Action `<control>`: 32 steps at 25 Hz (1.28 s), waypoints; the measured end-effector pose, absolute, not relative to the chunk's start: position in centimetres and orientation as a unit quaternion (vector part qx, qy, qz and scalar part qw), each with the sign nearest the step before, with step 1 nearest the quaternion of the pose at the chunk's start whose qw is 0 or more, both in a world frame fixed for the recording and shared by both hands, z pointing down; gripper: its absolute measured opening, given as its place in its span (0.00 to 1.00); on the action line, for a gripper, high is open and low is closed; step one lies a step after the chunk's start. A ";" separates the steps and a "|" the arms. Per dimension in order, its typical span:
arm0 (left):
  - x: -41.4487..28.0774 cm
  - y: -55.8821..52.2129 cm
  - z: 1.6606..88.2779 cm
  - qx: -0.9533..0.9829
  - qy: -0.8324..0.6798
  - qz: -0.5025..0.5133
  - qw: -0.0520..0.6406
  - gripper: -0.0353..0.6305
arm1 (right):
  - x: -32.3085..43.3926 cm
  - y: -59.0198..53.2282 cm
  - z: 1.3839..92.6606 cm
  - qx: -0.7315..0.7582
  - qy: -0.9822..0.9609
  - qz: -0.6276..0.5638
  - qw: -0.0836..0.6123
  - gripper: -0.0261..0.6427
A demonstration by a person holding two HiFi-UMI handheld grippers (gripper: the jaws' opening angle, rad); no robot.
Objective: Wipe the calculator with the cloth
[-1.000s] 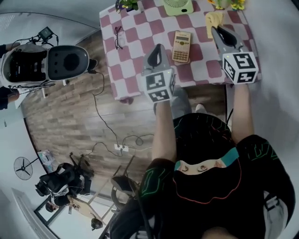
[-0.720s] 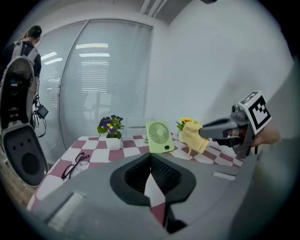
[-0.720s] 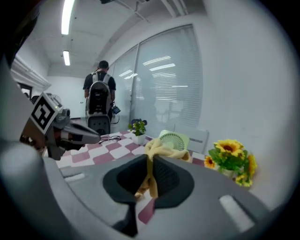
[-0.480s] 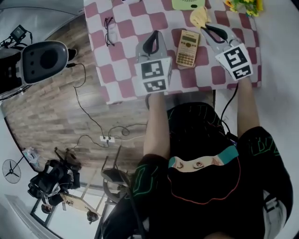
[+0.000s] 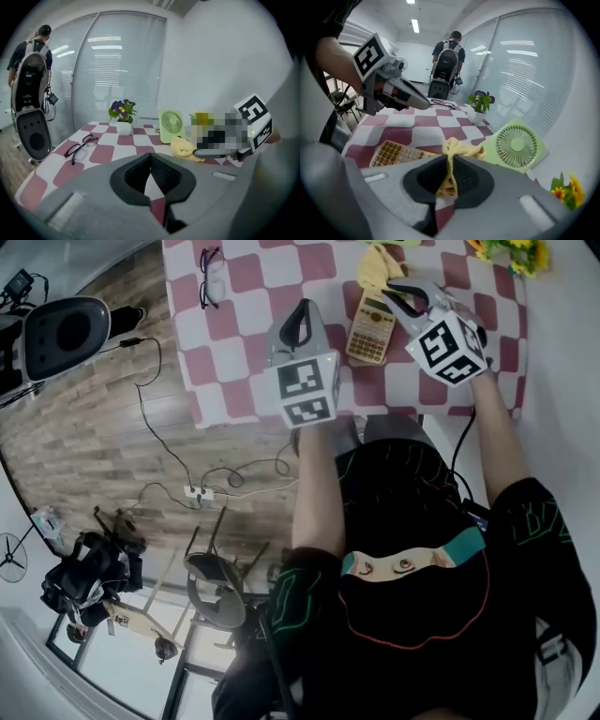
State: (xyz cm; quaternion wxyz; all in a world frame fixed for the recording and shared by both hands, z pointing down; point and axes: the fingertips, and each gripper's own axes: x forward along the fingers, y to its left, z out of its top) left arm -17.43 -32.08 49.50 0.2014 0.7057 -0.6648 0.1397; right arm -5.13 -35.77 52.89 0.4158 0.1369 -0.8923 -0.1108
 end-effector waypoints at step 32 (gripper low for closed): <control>-16.7 -26.7 50.3 0.649 -0.717 0.115 0.226 0.07 | -5.6 -27.0 55.1 0.012 -0.891 -0.136 0.433 0.10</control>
